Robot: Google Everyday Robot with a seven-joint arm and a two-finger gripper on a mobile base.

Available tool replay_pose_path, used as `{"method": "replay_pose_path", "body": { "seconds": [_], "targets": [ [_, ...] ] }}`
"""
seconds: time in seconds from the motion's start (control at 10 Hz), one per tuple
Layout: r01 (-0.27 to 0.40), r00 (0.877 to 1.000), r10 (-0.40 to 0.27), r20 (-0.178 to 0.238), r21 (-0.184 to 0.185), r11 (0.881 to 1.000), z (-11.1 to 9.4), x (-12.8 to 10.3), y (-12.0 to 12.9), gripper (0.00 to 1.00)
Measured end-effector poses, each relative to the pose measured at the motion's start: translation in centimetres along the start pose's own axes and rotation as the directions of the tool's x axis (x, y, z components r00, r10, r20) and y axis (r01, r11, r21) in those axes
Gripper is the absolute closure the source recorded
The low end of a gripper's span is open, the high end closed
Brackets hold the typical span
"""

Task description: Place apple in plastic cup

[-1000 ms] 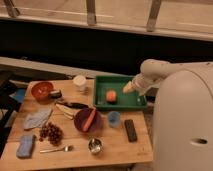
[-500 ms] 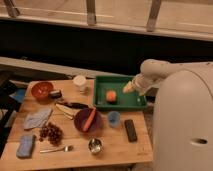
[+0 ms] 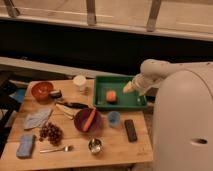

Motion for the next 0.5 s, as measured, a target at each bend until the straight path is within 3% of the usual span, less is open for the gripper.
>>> {"method": "replay_pose_path", "body": {
  "seconds": [0.3, 0.5],
  "targets": [
    [0.002, 1.0, -0.002, 0.001, 0.001, 1.0, -0.03, -0.05, 0.0, 0.35],
    [0.047, 0.999, -0.047, 0.002, 0.025, 0.999, -0.23, -0.27, 0.37, 0.35]
  ]
}}
